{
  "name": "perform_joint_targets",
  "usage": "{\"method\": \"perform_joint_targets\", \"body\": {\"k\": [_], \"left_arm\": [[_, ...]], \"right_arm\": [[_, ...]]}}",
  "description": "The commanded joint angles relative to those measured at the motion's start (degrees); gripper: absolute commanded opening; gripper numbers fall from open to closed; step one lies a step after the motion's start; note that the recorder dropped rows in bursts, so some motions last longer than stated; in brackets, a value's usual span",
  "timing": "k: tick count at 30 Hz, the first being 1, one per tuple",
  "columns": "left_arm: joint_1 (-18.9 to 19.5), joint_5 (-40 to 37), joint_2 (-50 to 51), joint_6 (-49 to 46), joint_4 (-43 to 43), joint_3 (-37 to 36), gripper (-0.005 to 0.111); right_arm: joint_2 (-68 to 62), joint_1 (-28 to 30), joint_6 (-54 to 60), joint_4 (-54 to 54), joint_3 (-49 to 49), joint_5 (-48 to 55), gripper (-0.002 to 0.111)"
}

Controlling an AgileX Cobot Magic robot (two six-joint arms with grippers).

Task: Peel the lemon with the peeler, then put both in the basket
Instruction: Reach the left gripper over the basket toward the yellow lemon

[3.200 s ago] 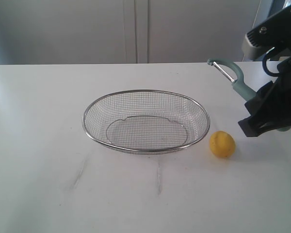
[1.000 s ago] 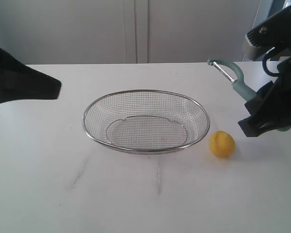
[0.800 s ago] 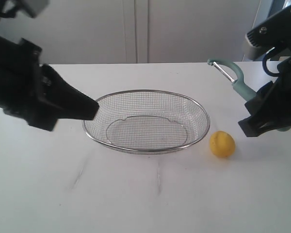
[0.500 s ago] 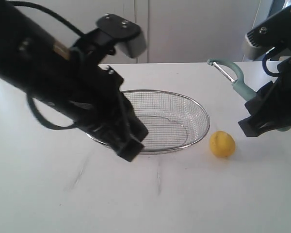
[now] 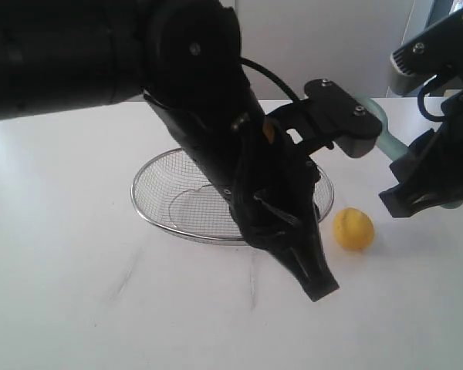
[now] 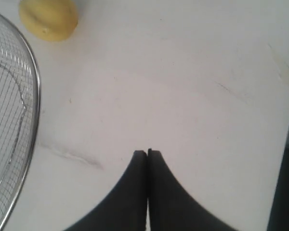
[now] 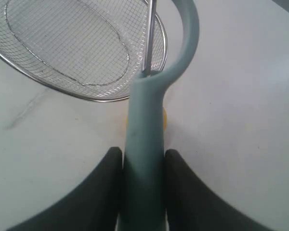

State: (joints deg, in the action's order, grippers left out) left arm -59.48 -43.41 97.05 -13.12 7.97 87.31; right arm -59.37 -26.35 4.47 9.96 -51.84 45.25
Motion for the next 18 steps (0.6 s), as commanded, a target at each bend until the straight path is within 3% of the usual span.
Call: {"method": "perform_joint_targets", "body": {"k": [1,8,18], "left_arm": [[-0.6,3.5,1.4,-3.4,0.7,0.7,0.0],[-0.6,11.8,1.9,-5.7,0.9,0.7,0.0],[-0.6,12.2,2.6,-9.9,0.9,0.7,0.0]], "right_arm": [[0.5,0.1,-0.2,0.2,0.0,-0.7,0.0],[0.5,0.1,-0.2,0.2,0.0,-0.7,0.0],[0.5,0.1,-0.2,0.6,0.0,-0.4,0.0]]}}
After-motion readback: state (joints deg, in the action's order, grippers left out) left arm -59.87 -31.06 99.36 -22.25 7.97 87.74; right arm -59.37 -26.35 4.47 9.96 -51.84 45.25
